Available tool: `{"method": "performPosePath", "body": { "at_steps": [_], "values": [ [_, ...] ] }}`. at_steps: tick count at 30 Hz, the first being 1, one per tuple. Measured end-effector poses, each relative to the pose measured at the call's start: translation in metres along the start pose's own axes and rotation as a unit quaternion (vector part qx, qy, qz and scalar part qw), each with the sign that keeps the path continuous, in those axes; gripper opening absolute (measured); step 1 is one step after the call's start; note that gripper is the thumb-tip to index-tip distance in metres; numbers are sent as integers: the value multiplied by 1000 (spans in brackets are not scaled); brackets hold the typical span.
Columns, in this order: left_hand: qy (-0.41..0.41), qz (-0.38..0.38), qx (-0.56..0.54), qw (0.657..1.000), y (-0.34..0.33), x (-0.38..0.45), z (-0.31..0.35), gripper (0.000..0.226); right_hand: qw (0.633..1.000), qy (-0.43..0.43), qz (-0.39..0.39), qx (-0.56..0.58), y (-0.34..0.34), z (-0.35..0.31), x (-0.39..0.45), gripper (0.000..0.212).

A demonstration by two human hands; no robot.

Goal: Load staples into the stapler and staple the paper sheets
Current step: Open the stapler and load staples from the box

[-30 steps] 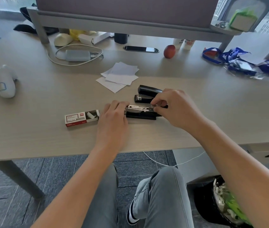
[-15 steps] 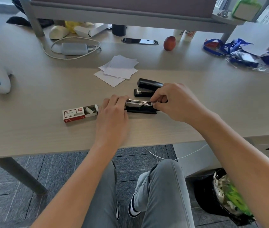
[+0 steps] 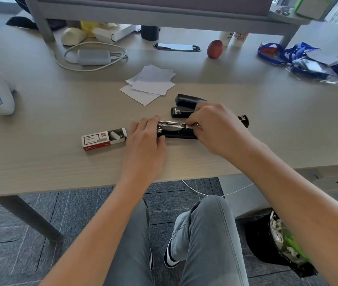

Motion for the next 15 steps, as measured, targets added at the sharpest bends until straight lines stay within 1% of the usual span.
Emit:
{"method": "performPosePath", "body": {
  "at_steps": [4, 8, 12, 15],
  "values": [
    [6, 0, -21, 1000, 2, -1, -2, 51, 1000, -2, 8, 24, 0, -5, -5, 26],
    [12, 12, -34, 999, 2, -2, -4, 49, 997, -32, 44, 61, 8, 2, -16, 33],
    [16, 26, -35, 999, 3, -3, -4, 46, 991, -71, 75, 84, 10, 18, -25, 29],
    [9, 31, -38, 999, 5, -3, -4, 43, 992, -77, 64, 81, 6, 20, -25, 28]
  ]
}}
Point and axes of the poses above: each hand's wrist, its own x-axis towards the middle knuckle, its own y-axis out of the back of the hand, z = x × y, the point moved 8 cm from there along x, towards the middle knuckle, and after that the axes turned 15 degrees about -y, right-handed, at the moved point
